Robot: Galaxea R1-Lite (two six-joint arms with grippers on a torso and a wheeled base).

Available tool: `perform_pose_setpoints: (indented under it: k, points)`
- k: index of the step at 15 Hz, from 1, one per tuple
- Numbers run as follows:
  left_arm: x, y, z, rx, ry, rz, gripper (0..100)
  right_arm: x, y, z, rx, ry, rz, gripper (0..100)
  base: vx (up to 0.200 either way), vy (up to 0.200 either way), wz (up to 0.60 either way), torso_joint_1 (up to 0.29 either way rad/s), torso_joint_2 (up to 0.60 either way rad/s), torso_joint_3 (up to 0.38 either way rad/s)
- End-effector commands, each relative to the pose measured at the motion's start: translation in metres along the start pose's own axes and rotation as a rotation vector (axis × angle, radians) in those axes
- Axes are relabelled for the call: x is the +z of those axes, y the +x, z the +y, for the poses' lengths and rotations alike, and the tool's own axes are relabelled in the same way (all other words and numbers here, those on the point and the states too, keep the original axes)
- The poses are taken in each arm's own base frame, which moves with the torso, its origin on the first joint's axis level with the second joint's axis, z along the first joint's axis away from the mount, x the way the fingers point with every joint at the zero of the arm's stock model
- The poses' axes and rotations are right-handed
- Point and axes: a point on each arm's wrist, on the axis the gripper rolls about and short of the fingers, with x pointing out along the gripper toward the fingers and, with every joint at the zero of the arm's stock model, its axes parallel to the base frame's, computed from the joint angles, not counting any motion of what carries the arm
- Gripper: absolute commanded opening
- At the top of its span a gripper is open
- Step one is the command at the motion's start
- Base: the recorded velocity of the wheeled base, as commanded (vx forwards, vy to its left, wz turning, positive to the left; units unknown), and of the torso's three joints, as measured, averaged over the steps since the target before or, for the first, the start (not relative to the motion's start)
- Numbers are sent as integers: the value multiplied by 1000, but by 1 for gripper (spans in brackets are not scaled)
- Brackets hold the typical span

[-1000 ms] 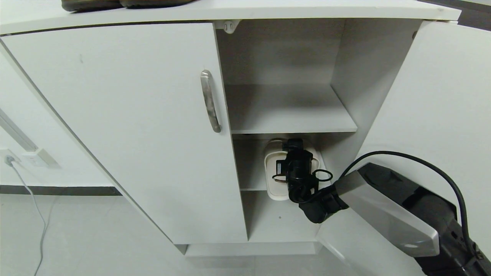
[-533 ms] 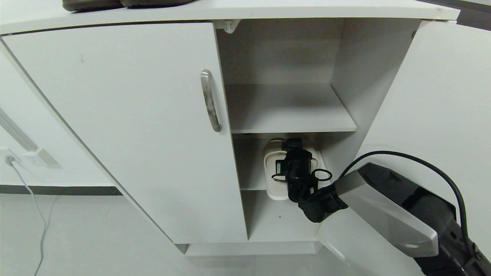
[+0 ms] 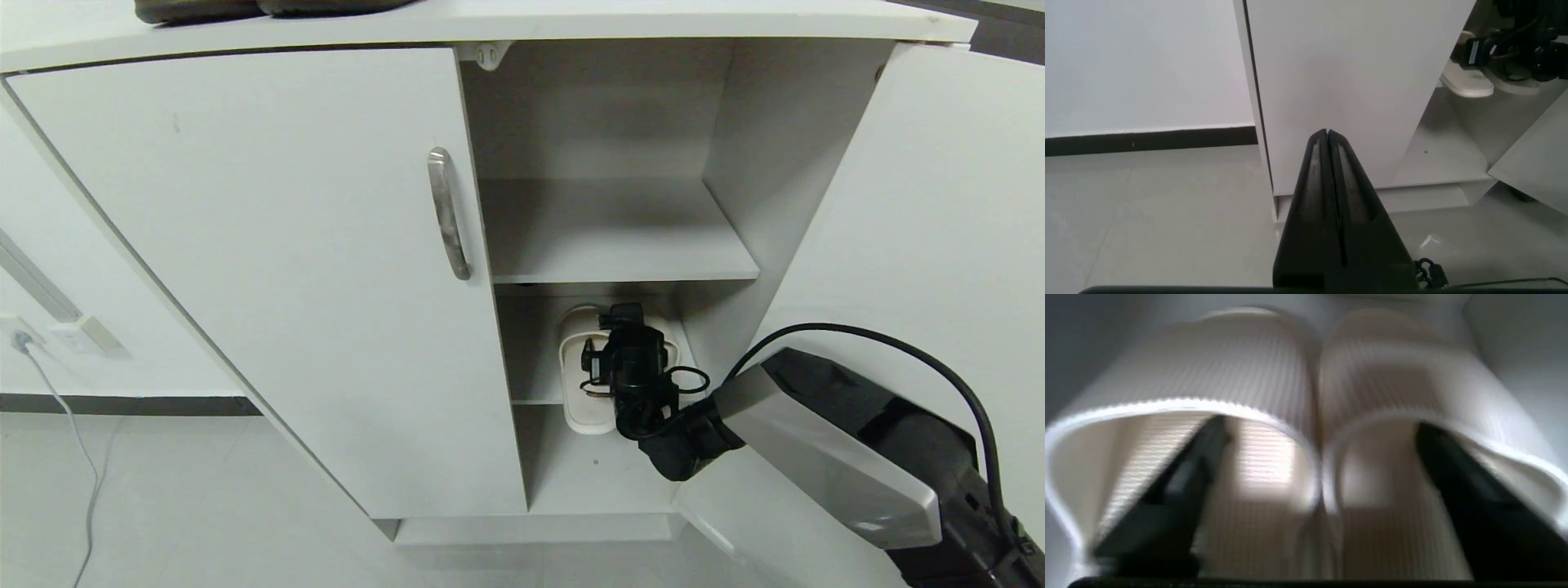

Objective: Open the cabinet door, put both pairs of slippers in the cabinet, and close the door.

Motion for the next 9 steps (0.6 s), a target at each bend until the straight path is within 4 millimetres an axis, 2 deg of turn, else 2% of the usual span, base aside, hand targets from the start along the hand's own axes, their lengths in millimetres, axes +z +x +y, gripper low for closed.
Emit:
perform_pose_setpoints:
  k: [1,4,6,9]
  points:
    - [0,0,0,0,0,0,0,13,-12,-1,13,7,-12,100,0,0,0,0,0,0]
    - [0,0,0,0,0,-1,0,29,-33,-4,27,28,-35,100,0,0,0,0,0,0]
    - [0,0,0,0,0,0,0,32,-48,-9,37,26,-36,100,0,0,0,0,0,0]
    - [0,0,0,0,0,0,0,30,-87,-18,76,10,-19,100,0,0,0,0,0,0]
